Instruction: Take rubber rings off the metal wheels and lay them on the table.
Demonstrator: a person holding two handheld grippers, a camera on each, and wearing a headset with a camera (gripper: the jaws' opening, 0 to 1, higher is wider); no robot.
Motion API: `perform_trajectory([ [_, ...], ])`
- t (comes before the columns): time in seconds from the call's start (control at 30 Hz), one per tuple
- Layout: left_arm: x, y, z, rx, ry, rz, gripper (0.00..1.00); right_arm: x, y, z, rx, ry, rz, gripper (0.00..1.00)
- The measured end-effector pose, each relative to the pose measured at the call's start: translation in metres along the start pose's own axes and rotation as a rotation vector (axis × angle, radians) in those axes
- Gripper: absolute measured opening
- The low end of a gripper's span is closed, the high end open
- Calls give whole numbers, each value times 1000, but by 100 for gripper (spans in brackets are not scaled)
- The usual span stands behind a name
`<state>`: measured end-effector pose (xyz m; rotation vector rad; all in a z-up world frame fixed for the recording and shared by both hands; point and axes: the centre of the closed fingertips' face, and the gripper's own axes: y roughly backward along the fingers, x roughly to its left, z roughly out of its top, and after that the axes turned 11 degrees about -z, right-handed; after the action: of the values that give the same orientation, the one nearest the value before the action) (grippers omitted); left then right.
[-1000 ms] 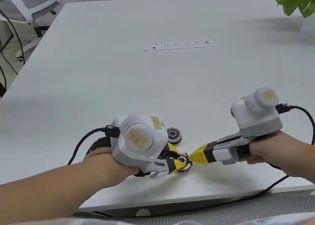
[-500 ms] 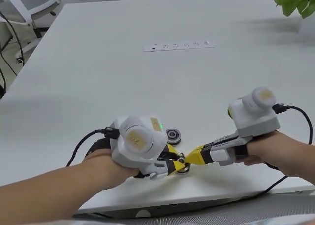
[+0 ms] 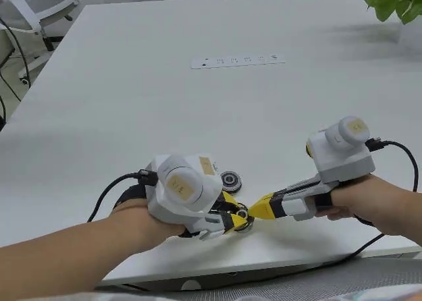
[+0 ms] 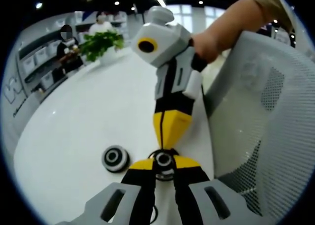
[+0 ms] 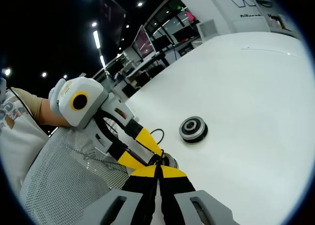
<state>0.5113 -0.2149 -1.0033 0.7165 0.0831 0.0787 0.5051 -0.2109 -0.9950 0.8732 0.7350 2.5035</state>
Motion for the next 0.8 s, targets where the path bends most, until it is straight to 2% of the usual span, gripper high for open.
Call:
perform_trajectory([
  [0.3,-4,5,3,0,4,-26,15,-1,2,2,-10,-1,-5,0],
  [0.63,-7,19,17,-37,-7,-33,21,3,4,6,-18,8,-1,0],
  [0.8,-8,33,21,-56,-6,-32,25,5,6,10,-28,12,1,0],
])
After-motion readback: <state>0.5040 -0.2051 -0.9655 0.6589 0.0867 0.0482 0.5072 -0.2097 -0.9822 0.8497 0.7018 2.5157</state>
